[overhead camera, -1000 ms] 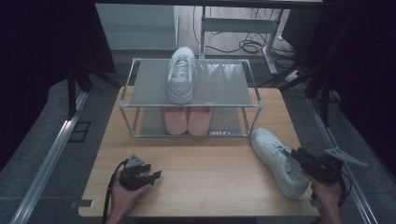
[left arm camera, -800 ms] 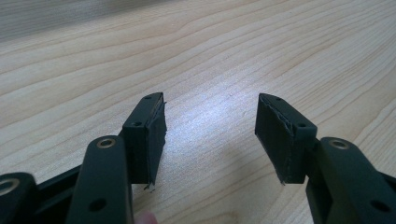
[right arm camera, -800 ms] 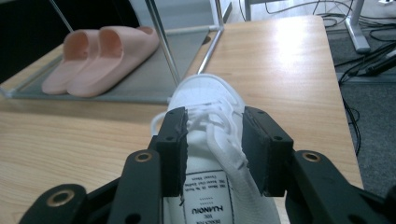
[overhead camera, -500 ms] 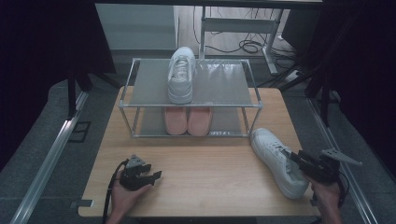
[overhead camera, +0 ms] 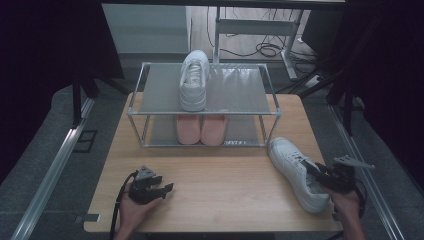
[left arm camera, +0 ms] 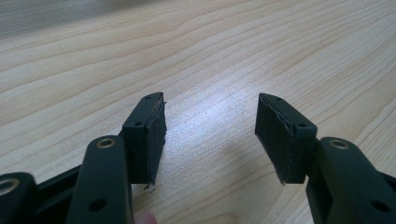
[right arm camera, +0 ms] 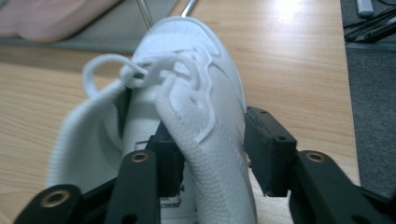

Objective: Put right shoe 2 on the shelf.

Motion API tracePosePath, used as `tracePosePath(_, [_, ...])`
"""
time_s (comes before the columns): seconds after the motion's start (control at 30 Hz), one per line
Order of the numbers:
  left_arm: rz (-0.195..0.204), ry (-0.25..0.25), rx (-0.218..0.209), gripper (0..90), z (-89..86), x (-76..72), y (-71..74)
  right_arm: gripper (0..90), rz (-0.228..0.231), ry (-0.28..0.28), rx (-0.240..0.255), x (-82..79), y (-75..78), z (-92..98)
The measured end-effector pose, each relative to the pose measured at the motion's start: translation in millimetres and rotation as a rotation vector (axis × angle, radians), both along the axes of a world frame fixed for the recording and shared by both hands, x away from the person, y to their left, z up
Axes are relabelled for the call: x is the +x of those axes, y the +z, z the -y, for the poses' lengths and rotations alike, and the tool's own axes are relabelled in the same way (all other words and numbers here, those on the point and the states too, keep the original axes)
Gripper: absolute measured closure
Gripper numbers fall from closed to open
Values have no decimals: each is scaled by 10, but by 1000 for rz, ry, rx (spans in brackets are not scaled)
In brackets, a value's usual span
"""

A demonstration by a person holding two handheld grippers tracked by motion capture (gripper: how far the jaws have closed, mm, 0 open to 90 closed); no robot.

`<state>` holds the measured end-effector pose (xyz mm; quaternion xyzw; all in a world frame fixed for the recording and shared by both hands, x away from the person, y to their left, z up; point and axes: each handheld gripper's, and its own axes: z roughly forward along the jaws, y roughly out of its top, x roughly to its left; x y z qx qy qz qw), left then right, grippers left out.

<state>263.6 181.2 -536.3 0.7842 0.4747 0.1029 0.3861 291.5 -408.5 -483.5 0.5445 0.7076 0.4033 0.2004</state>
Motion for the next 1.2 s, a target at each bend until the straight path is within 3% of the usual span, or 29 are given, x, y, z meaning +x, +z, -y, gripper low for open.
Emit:
tracePosePath(0.17, [-1, -1, 1, 438, 4, -1, -1, 750, 30, 4, -3, -13, -10, 30])
tracePosePath(0.43, [3, 2, -3, 438, -4, -2, 8, 796, 50, -27, 103, -53, -13, 26])
tracePosePath(0.53, [4, 3, -3, 438, -13, -1, 11, 796, 60, -44, 157, -119, 10, 21])
tracePosePath(0.8, [1, -1, -2, 439, 2, -3, 5, 796, 125, -102, 372, -351, 42, 29])
tracePosePath(0.97, [-1, -1, 0, 441, 5, -1, 2, 796, 157, -133, 440, -470, 75, -4])
tracePosePath(1.2, [-1, -2, -1, 441, 8, -2, 2, 796, 174, -116, 507, -571, 97, -67])
